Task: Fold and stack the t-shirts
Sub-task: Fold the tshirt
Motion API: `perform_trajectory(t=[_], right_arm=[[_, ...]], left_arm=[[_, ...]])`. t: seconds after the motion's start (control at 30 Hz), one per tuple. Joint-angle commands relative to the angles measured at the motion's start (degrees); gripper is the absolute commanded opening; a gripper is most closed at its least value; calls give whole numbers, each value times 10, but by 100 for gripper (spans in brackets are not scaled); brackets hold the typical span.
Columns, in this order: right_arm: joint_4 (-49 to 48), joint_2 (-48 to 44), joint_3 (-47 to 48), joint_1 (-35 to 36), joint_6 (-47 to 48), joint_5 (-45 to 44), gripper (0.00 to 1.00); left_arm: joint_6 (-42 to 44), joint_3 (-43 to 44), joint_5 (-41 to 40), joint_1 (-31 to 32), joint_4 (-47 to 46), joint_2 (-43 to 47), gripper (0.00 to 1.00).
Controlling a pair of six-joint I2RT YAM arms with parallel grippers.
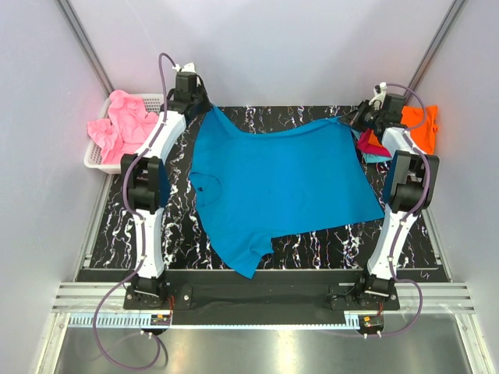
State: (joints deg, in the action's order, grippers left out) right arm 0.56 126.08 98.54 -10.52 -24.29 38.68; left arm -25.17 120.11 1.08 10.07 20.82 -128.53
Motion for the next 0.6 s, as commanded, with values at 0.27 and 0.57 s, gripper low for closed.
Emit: perform_trajectory(t=[0.27, 0.57], right_arm=[[65, 52, 104, 5, -44, -122, 0], [98, 82, 144, 5, -78, -127, 0]], left_arm=[[7, -207, -165, 20, -41, 164, 0], [5, -330, -198, 33, -62, 272, 0]])
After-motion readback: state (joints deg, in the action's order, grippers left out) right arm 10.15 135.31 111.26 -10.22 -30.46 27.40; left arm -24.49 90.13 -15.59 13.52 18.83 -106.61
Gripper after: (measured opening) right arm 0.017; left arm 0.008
